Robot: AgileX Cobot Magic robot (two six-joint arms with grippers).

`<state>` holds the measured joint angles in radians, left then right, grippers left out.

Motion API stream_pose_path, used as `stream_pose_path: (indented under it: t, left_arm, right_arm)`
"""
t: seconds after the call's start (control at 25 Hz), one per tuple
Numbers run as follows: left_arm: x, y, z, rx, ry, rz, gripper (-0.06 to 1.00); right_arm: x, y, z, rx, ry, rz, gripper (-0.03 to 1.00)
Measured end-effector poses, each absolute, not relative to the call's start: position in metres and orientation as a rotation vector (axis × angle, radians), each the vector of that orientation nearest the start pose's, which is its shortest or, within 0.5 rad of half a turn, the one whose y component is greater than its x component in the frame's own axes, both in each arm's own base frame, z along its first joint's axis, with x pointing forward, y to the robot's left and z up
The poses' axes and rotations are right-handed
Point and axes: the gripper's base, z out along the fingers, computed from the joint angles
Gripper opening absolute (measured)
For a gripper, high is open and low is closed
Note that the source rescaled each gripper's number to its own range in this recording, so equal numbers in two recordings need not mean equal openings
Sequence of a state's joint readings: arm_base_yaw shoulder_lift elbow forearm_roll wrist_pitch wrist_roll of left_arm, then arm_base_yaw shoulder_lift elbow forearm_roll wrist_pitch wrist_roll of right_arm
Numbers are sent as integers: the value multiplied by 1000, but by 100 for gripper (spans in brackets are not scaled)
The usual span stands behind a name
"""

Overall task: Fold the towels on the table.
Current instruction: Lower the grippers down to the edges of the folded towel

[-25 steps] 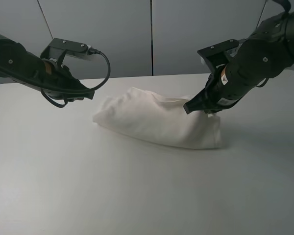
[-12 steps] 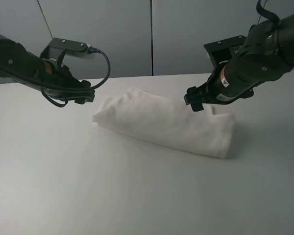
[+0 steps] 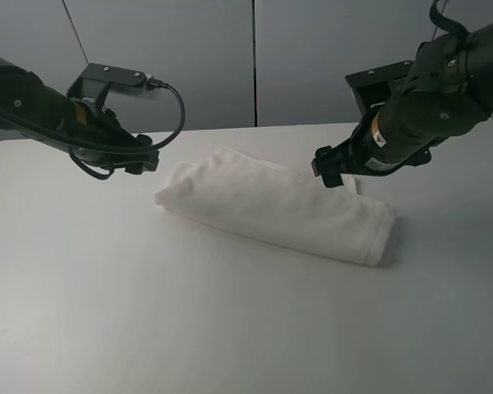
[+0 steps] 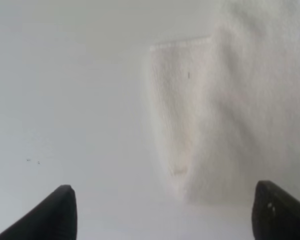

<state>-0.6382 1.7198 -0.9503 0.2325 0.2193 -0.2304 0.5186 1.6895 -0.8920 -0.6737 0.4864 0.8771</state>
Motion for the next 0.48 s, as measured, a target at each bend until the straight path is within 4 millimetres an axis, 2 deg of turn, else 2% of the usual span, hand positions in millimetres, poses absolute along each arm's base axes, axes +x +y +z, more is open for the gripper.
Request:
stream_pose_path:
  t: [0.28,0.48]
  left_arm:
    - [284,-200,188,623,2439,-223,93]
    - [308,-203,207,471,2504,-240,93]
  right_arm:
    - [279,132,170,-144,2701,-109,100]
    - [286,136,188,-118,2749,-133,100]
